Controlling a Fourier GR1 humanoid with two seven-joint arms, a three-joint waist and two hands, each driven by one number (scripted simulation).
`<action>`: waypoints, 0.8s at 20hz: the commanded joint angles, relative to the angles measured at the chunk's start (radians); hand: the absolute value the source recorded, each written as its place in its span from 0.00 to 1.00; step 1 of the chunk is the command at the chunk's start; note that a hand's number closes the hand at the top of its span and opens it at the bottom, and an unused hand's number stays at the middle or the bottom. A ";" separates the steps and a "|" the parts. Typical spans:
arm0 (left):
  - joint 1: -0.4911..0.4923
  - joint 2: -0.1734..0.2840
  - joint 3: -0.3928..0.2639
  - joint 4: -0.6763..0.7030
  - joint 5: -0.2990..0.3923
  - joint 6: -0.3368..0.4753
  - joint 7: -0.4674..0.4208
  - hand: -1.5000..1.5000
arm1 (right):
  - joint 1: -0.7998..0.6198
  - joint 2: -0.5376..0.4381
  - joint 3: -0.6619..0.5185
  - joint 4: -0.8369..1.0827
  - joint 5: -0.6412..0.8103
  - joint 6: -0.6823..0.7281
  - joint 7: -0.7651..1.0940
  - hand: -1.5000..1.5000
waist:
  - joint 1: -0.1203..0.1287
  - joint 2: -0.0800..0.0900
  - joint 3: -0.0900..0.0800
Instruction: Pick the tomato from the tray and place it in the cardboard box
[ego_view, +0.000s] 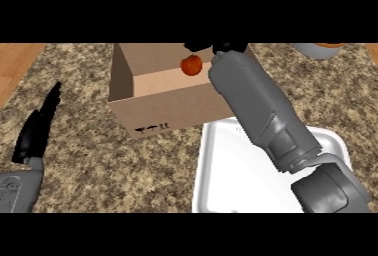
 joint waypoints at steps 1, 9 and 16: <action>0.036 0.032 0.022 -0.027 0.017 -0.028 0.011 0.50 | 0.043 0.000 -0.047 -0.025 -0.054 -0.097 -0.105 0.00 | -0.021 -0.009 0.001; 0.104 0.008 0.063 0.007 0.017 0.021 -0.044 0.50 | 0.125 -0.047 -0.077 -0.168 -0.113 -0.025 -0.158 0.00 | -0.098 -0.035 0.000; 0.134 0.029 0.088 0.013 0.005 0.027 -0.051 0.50 | 0.309 -0.134 0.013 -0.456 -0.072 0.110 -0.009 0.00 | -0.136 -0.049 0.000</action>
